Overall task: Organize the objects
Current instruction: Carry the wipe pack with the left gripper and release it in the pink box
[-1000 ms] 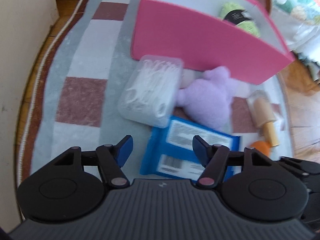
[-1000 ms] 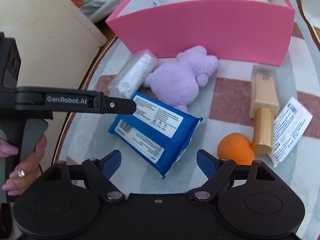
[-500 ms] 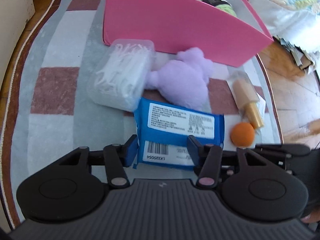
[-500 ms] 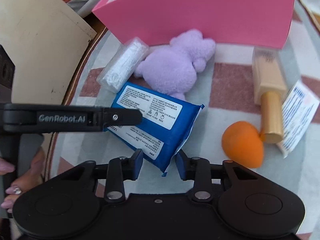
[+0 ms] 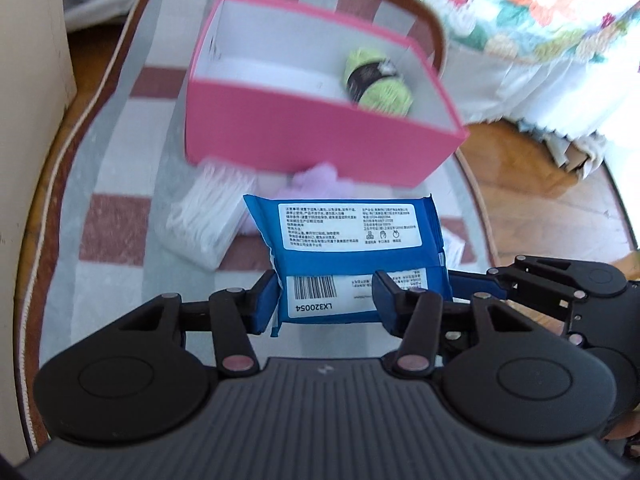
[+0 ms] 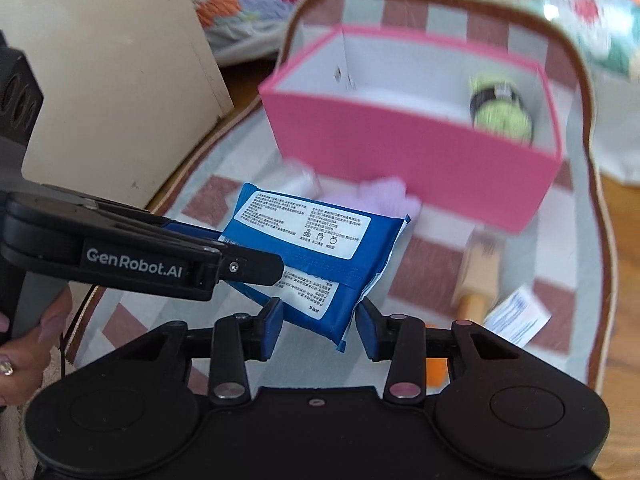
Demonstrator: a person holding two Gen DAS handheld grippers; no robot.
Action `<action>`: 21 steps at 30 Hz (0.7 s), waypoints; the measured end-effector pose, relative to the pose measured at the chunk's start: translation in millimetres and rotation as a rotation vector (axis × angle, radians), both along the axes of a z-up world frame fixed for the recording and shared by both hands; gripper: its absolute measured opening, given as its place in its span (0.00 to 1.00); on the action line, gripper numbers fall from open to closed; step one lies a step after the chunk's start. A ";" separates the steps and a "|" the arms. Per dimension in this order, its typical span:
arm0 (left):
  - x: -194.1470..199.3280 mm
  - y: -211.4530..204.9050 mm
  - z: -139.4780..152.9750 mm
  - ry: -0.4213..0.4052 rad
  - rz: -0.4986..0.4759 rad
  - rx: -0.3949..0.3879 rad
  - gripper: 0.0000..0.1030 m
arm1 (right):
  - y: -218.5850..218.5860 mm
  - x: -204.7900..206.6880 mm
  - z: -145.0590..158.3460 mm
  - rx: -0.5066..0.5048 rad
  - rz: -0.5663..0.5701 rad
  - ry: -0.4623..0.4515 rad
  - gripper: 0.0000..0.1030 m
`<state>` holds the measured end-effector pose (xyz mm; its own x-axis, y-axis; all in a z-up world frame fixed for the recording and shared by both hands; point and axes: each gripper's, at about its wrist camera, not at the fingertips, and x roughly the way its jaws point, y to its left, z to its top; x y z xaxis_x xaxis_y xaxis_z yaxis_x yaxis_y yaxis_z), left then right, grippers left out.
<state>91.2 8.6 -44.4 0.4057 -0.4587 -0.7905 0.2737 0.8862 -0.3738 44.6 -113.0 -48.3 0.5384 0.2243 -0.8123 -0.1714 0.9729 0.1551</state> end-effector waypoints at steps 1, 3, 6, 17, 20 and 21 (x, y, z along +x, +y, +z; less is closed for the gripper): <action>1.6 -0.3 6.7 -0.012 0.001 -0.009 0.48 | -0.1 1.1 5.4 -0.011 0.004 -0.018 0.49; 6.7 -1.2 19.6 -0.027 0.005 -0.032 0.48 | -1.9 3.1 17.9 -0.020 0.007 -0.048 0.54; 17.8 -6.3 36.4 -0.022 0.000 -0.056 0.48 | -2.7 11.4 34.2 -0.060 0.021 -0.090 0.64; 99.4 -19.1 79.4 -0.098 0.049 -0.043 0.48 | -12.9 78.4 77.4 -0.151 0.087 -0.153 0.70; 128.7 -25.0 74.6 -0.083 0.059 -0.028 0.48 | -18.2 100.1 77.1 -0.149 0.112 -0.146 0.71; 138.4 -27.3 71.6 -0.076 0.063 -0.024 0.48 | -20.6 105.8 75.3 -0.148 0.114 -0.140 0.71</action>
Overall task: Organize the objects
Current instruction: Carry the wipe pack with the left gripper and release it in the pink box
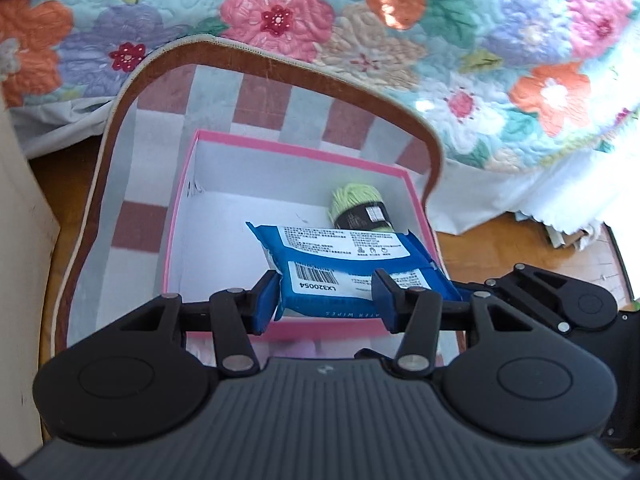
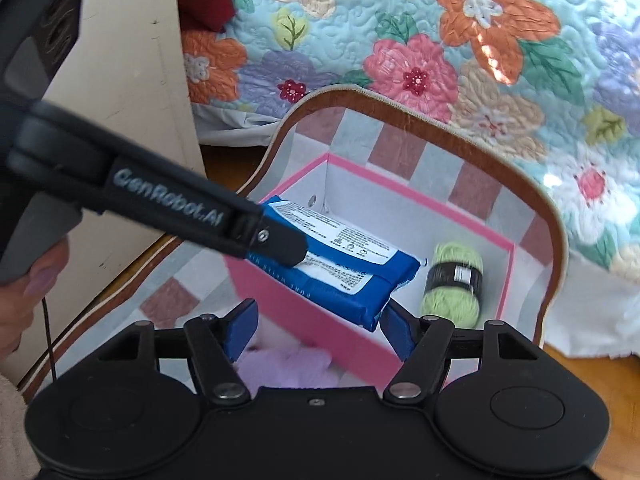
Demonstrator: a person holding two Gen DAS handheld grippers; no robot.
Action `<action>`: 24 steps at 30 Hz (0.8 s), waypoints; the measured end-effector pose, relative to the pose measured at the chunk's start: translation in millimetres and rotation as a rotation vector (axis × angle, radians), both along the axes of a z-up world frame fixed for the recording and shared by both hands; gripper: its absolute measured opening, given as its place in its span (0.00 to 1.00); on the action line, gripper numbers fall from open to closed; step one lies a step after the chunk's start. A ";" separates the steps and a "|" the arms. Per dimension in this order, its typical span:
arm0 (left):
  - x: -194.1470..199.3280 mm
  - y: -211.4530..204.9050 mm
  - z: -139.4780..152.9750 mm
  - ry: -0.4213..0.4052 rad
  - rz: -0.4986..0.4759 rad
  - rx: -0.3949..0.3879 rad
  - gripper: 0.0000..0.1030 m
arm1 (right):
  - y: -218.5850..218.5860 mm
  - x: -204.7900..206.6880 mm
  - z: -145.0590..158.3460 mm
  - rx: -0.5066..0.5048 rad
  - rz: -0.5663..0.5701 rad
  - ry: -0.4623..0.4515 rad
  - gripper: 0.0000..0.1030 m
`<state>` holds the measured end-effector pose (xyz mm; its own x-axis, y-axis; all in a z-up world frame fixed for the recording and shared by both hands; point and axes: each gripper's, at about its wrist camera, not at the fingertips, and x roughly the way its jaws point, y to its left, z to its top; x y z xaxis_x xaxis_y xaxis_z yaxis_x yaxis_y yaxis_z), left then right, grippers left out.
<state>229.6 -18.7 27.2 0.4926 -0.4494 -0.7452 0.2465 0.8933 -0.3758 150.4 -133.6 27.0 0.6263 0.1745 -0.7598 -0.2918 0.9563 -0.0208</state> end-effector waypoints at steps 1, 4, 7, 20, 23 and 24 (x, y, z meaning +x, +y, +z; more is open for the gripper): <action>9.8 -2.9 -3.8 0.008 0.001 0.008 0.48 | -2.2 8.2 -2.7 0.004 0.000 0.007 0.71; 37.0 -10.4 -19.9 0.041 0.009 0.018 0.48 | -14.2 38.4 -13.9 0.024 -0.002 0.042 0.71; 63.1 -16.4 -38.7 0.087 0.024 -0.001 0.48 | -27.5 65.3 -27.2 0.043 -0.012 0.068 0.71; 134.1 -49.6 -104.1 0.176 0.038 0.111 0.48 | -58.4 141.4 -98.8 0.014 -0.053 0.184 0.41; 140.3 -55.9 -117.5 0.206 0.036 0.111 0.48 | -58.3 151.5 -114.5 -0.037 -0.074 0.229 0.36; 141.7 -58.4 -122.0 0.213 0.037 0.119 0.48 | -58.8 154.5 -118.5 -0.051 -0.088 0.239 0.36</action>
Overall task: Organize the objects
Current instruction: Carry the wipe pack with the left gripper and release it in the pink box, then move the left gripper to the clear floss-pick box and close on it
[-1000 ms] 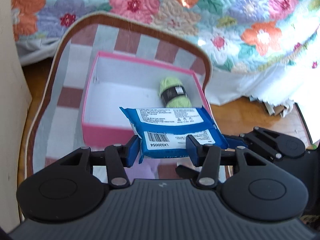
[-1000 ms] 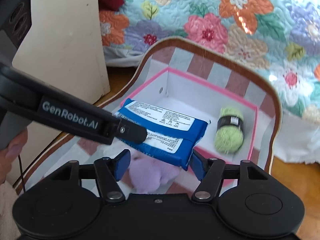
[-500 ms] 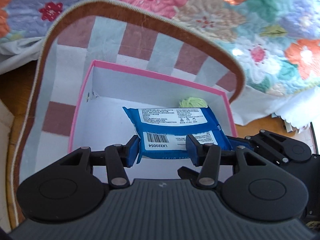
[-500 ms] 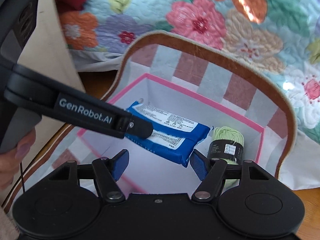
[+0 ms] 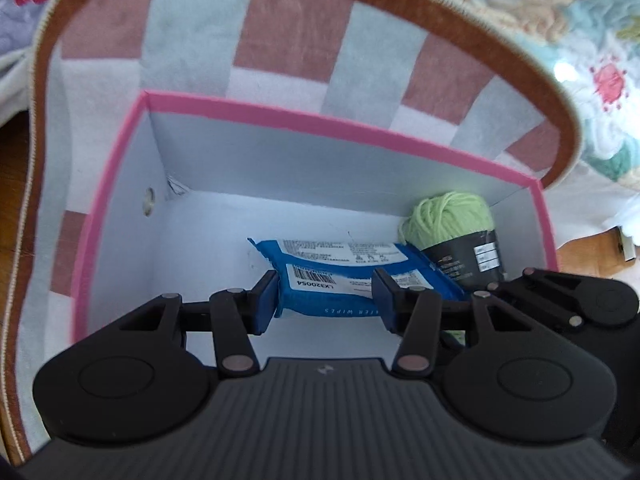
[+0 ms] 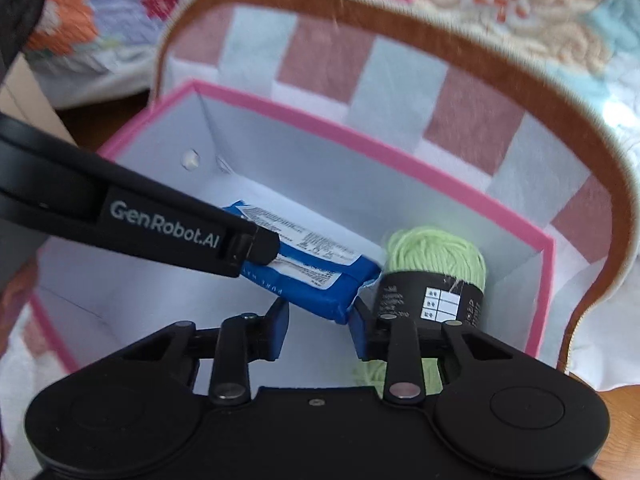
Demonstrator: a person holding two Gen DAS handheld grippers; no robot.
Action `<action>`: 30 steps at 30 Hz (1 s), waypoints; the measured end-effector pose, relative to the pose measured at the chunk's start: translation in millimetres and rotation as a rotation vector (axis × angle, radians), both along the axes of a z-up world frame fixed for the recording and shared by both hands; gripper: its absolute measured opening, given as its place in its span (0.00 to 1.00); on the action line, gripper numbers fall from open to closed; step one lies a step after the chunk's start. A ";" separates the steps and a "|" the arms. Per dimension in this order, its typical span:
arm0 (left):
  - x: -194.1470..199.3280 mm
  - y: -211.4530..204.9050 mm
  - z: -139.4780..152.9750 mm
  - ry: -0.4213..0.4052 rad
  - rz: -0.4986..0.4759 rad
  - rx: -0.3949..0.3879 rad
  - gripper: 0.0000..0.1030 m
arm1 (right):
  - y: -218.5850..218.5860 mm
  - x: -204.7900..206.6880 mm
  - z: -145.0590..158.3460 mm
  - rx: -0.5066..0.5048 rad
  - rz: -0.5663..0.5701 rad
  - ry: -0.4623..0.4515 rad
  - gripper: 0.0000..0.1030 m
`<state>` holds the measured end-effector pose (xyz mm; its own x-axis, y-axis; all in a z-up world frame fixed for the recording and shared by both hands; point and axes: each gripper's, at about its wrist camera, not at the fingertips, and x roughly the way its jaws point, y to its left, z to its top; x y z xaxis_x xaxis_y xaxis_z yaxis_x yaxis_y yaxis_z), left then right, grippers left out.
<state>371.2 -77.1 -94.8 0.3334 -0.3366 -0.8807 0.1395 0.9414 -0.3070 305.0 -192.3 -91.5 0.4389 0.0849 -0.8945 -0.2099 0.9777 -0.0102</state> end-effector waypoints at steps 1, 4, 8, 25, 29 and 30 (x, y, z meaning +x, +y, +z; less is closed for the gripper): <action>1.1 -1.9 -4.6 0.004 0.006 0.015 0.47 | -0.7 2.9 -3.5 -0.009 -0.010 0.011 0.37; -0.2 -4.9 -11.4 0.001 0.002 0.059 0.47 | -1.1 5.1 -8.4 -0.003 -0.021 0.048 0.38; -9.9 0.8 -2.7 -0.026 -0.007 0.070 0.48 | -0.3 -8.0 3.9 0.002 -0.003 0.041 0.50; -114.7 31.3 125.7 -0.176 -0.206 0.141 0.62 | 3.9 -135.6 120.5 0.215 0.053 -0.133 0.63; -140.6 49.9 149.5 -0.158 -0.195 0.205 0.62 | 14.3 -161.5 132.2 0.244 0.080 -0.123 0.66; -148.1 54.3 154.3 -0.169 -0.196 0.224 0.62 | 17.2 -167.8 133.1 0.258 0.085 -0.123 0.66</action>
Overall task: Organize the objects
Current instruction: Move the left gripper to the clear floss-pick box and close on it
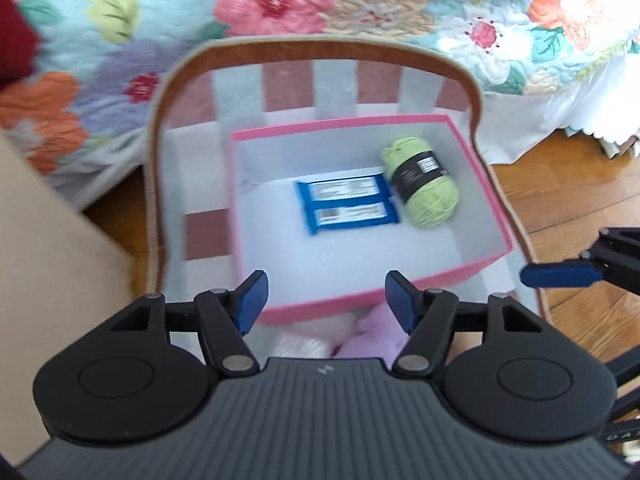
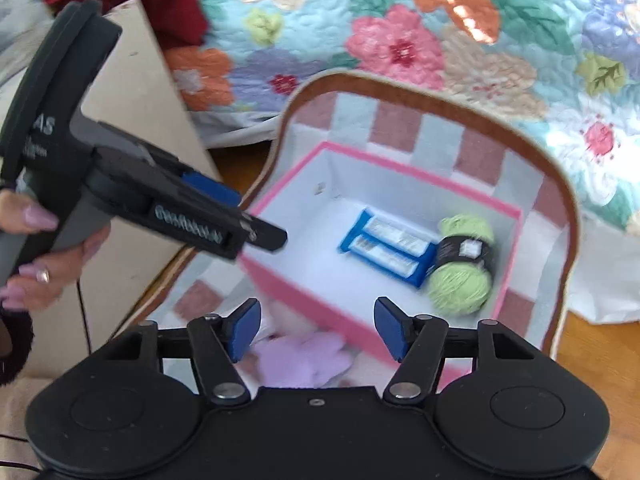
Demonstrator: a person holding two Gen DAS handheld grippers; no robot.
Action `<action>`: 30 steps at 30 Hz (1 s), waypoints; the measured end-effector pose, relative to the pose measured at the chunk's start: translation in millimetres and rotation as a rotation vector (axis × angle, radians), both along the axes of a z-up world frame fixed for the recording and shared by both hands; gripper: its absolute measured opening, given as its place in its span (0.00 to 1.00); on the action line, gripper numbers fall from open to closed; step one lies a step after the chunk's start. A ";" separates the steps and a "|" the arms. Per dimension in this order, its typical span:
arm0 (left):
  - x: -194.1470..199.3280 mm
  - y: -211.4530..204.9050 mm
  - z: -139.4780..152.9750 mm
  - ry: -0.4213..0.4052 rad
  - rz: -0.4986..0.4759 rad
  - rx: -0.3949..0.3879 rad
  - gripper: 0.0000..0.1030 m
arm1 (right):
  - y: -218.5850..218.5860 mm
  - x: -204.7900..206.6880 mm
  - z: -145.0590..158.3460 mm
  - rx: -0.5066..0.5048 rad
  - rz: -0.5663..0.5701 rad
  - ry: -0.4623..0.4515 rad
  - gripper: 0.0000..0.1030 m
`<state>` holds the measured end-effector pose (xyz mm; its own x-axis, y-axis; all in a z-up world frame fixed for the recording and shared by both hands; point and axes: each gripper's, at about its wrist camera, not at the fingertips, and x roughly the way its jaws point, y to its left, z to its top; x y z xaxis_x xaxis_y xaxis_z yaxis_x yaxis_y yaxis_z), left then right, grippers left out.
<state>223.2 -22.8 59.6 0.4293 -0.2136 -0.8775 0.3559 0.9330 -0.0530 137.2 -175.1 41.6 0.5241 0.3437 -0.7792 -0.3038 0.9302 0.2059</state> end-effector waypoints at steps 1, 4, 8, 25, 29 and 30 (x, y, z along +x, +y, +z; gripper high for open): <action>-7.6 4.3 2.9 -0.012 0.001 0.012 0.64 | 4.1 -7.8 1.4 0.011 0.012 -0.004 0.66; -30.3 17.6 7.0 -0.039 0.015 0.023 0.74 | 16.7 -27.0 0.2 0.037 0.042 -0.011 0.69; -52.8 30.0 -5.9 -0.044 0.047 0.032 0.80 | 36.0 -42.1 -7.4 0.061 0.094 0.004 0.73; -58.5 73.7 -113.3 0.058 0.175 -0.092 0.88 | 107.4 -37.7 -76.2 0.043 0.178 0.039 0.80; -49.7 80.6 -142.2 0.074 0.190 -0.071 0.88 | 119.4 -27.8 -100.4 -0.002 0.185 0.068 0.80; -47.7 82.8 -148.9 0.076 0.196 -0.076 0.88 | 120.3 -25.5 -105.6 -0.001 0.179 0.076 0.80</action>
<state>175.5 60.0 -89.3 0.4025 -0.1993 -0.8935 0.1601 0.9763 -0.1457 111.8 -54.8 -64.0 0.3945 0.4252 -0.8146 -0.4484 0.8629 0.2332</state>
